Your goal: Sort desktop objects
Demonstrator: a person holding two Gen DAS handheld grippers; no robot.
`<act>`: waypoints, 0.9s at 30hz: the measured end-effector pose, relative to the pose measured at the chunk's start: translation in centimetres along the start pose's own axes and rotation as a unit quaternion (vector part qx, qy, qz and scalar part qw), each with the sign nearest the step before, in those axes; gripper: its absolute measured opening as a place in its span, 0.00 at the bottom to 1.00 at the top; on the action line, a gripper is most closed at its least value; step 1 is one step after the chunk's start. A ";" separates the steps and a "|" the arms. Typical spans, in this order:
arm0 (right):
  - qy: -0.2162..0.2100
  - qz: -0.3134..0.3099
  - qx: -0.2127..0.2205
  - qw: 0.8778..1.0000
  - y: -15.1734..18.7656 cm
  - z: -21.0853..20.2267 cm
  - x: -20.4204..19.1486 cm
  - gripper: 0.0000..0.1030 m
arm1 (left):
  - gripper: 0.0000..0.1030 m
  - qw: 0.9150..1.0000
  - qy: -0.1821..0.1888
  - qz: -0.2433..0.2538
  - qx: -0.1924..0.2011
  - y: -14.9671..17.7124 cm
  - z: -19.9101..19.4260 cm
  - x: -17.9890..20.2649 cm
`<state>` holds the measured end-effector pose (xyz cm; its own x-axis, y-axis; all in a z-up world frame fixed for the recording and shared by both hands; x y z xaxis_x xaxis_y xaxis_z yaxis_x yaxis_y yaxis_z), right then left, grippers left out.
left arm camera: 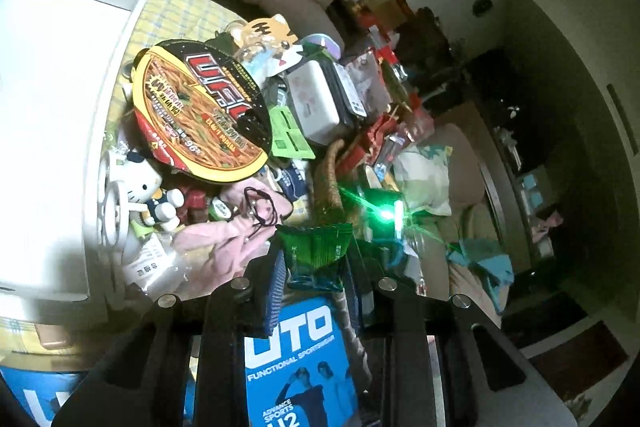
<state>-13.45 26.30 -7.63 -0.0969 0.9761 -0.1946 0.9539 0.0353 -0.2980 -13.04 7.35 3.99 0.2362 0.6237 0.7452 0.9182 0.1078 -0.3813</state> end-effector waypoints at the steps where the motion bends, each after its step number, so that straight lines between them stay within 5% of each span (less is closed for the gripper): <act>1: 0.001 -0.001 -0.005 1.000 -0.2 0.7 0.1 0.22 | 0.24 1.000 0.001 -0.001 0.000 0.0 0.0 -0.1; 5: -0.003 -0.005 0.005 1.000 -0.6 1.2 0.2 0.14 | 0.24 1.000 0.006 -0.007 -0.001 -0.1 -0.4 -0.7; 12: -0.137 0.026 0.049 0.989 1.1 -5.9 -0.7 0.12 | 0.24 1.000 0.014 -0.013 0.009 -0.3 -3.6 -1.5; 15: -0.163 0.018 0.059 0.985 2.3 -9.6 -2.4 0.12 | 0.24 1.000 0.010 -0.013 0.021 -0.1 -6.9 -2.3; 21: -0.208 -0.032 0.073 0.975 3.3 -16.5 -10.3 0.12 | 0.24 0.997 -0.030 -0.027 0.062 -1.1 -15.7 -6.7; 27: -0.255 -0.091 0.069 0.960 0.7 -17.9 -21.8 0.12 | 0.24 0.989 -0.104 -0.049 0.093 -3.9 -21.6 -13.0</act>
<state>-5.55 8.93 13.14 -0.4191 0.7227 -0.5495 0.8644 0.1326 -0.4849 -12.88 -17.90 7.59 0.0603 0.7473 0.6617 0.8546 0.3039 -0.4212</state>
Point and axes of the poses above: each gripper's, at about its wrist camera, not at the fingertips, and z roughly the way its jaws point, x to its right, y to its underside, the point moved 7 cm from there along z, roughly the way its jaws point, and after that the axes turned 4 degrees about -y, right-handed, at the moved point
